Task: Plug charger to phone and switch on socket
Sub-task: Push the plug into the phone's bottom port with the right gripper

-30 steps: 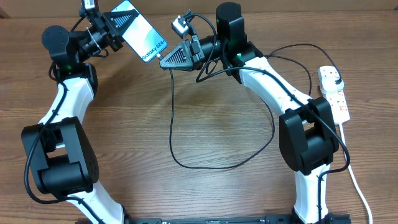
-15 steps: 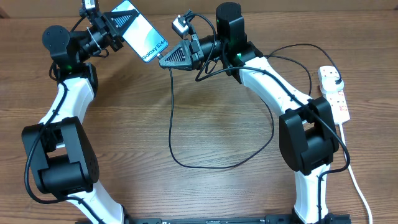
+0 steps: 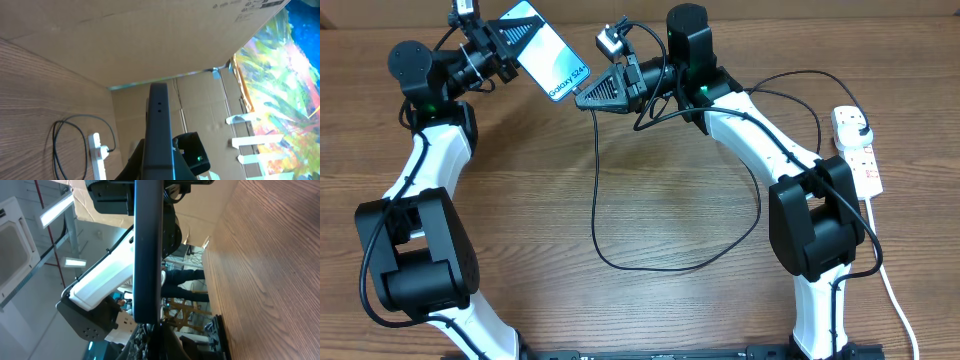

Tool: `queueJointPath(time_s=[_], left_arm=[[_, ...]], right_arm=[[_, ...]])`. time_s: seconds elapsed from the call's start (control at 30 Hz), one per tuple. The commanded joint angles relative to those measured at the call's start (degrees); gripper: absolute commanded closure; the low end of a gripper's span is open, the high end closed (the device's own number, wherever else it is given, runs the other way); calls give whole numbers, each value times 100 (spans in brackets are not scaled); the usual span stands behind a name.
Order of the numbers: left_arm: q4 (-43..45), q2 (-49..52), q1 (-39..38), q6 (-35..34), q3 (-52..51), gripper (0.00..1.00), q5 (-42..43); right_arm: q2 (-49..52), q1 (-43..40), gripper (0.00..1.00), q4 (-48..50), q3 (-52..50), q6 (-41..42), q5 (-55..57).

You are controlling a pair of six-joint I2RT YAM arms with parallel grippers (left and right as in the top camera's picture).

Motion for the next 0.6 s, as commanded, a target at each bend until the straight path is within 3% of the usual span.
queueJointPath(time_s=[0.0,0.57], left_arm=[[66,-109,-280,92,76,96,627],[66,-109,-496,87,76,96,1117]], right_arm=[[11,-28,96,44,131,50,389],[11,-28,96,44,131,46,393]])
